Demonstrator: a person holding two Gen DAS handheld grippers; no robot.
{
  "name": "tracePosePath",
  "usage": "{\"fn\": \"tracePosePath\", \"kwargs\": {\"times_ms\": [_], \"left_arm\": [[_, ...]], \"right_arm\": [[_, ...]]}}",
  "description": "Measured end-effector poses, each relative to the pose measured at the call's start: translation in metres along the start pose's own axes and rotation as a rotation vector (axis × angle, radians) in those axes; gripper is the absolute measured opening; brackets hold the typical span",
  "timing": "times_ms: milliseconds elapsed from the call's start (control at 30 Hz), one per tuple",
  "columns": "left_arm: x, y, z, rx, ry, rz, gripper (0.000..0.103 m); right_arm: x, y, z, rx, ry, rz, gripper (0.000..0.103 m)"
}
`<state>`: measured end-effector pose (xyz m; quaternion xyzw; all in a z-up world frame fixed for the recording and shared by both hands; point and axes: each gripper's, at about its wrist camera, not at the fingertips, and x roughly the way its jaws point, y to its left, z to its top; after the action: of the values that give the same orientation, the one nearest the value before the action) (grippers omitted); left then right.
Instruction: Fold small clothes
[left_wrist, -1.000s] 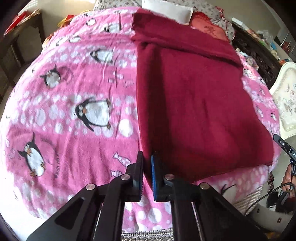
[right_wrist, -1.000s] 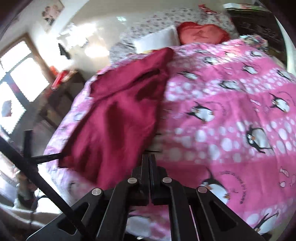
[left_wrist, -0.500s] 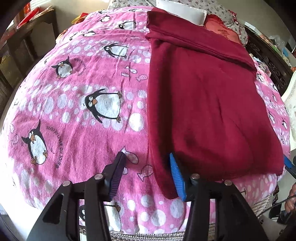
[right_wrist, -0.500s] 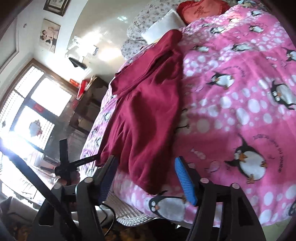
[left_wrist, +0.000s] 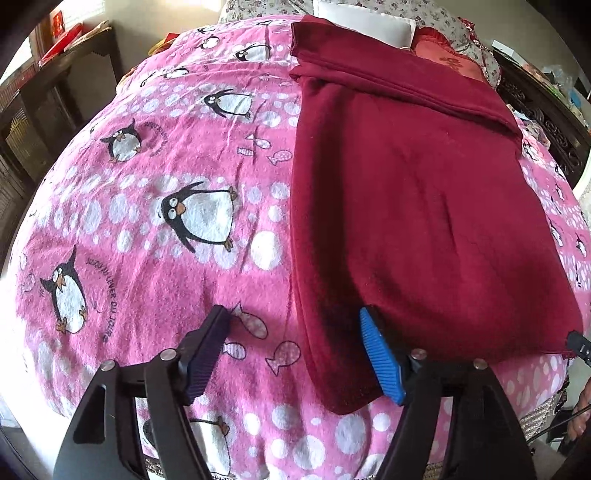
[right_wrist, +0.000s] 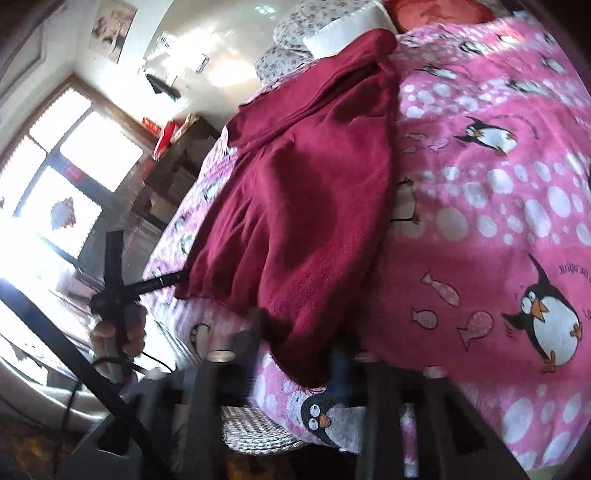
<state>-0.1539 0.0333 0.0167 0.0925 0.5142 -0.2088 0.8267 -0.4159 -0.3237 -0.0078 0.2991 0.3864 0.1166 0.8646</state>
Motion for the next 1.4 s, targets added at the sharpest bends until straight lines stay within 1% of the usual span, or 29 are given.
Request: {"fn": "tracePosePath", "kwargs": {"times_ms": [33,67,100,133,200,267,300,367,400,433,467,567,600,633,667,767,833,1000,1033,1200,1233,1267,1300,1333,1367,1400], "left_arm": [[0.000,-0.003,-0.001,0.021,-0.007,0.004,0.057],[-0.002,-0.006,-0.001,0.054,-0.008,-0.025,0.040],[-0.004,-0.009,-0.001,0.072,0.001,-0.065,0.011],[-0.007,-0.011,-0.001,0.087,0.001,-0.081,0.009],[-0.011,-0.013,-0.001,0.121,-0.019,-0.060,0.008],[-0.010,-0.011,-0.001,0.118,-0.008,-0.064,0.008],[-0.008,-0.009,-0.001,0.112,-0.001,-0.068,0.008],[-0.005,-0.007,-0.001,0.102,0.004,-0.066,0.008],[-0.005,-0.006,-0.003,0.098,0.003,-0.067,0.009],[-0.006,-0.006,-0.004,0.099,0.003,-0.066,0.008],[-0.006,-0.007,-0.003,0.100,0.003,-0.063,0.008],[-0.006,-0.010,-0.003,0.107,0.011,-0.059,0.008],[-0.008,-0.010,-0.005,0.111,0.012,-0.056,0.009],[-0.008,-0.010,-0.006,0.106,0.008,-0.049,0.013],[-0.007,-0.010,-0.005,0.095,0.007,-0.040,0.014],[-0.005,-0.008,-0.004,0.067,0.004,-0.021,0.029],[-0.003,-0.004,-0.002,0.046,0.006,-0.019,0.048],[-0.003,-0.003,-0.003,0.036,0.007,-0.014,0.054],[-0.003,-0.003,-0.003,0.036,0.006,-0.011,0.057],[-0.002,-0.006,-0.004,0.039,0.000,-0.006,0.062],[-0.003,-0.006,-0.005,0.041,-0.003,-0.006,0.062],[-0.003,-0.007,-0.005,0.047,-0.006,-0.004,0.062],[-0.004,-0.008,-0.006,0.061,-0.009,-0.001,0.061],[-0.005,-0.010,-0.007,0.080,-0.012,-0.002,0.048],[-0.007,-0.011,-0.007,0.094,-0.010,-0.030,0.037],[-0.008,-0.012,-0.007,0.101,0.000,-0.066,0.016]], "right_arm": [[0.001,0.002,0.000,-0.014,-0.002,-0.007,0.017],[-0.001,0.004,0.001,-0.015,-0.009,-0.002,0.015],[-0.005,0.006,0.003,-0.016,-0.021,0.017,0.013],[-0.012,0.008,0.005,-0.023,-0.036,0.035,0.013],[-0.028,0.015,0.009,-0.063,-0.070,0.054,0.013],[-0.035,0.014,0.011,-0.075,-0.080,0.039,0.013],[-0.033,0.010,0.011,-0.065,-0.072,0.030,0.013],[-0.020,-0.002,0.007,-0.031,-0.023,0.002,0.013],[-0.014,-0.007,0.005,-0.012,0.005,0.002,0.016],[-0.008,-0.013,0.002,0.023,0.024,0.023,0.016],[-0.006,-0.018,0.001,0.054,0.019,0.051,0.016],[-0.008,-0.024,0.003,0.088,0.017,0.080,0.030],[-0.009,-0.024,0.003,0.082,0.018,0.084,0.030],[-0.008,-0.023,0.003,0.073,0.024,0.085,0.031],[-0.008,-0.022,0.003,0.066,0.030,0.085,0.032],[-0.003,-0.018,0.004,0.056,0.038,0.098,0.032],[0.000,-0.016,0.004,0.055,0.045,0.100,0.032],[0.000,-0.014,0.005,0.061,0.048,0.101,0.032],[-0.002,-0.014,0.005,0.062,0.043,0.096,0.032],[-0.003,-0.014,0.009,0.075,0.023,0.081,0.032],[-0.002,-0.014,0.008,0.074,0.023,0.081,0.032],[-0.001,-0.012,0.008,0.061,0.022,0.074,0.025],[-0.001,-0.009,0.008,0.043,0.022,0.073,0.016],[-0.002,-0.007,0.008,0.029,0.020,0.079,0.015],[-0.004,-0.005,0.010,0.023,0.013,0.096,0.015],[-0.005,-0.002,0.012,0.021,0.006,0.111,0.014]]}}
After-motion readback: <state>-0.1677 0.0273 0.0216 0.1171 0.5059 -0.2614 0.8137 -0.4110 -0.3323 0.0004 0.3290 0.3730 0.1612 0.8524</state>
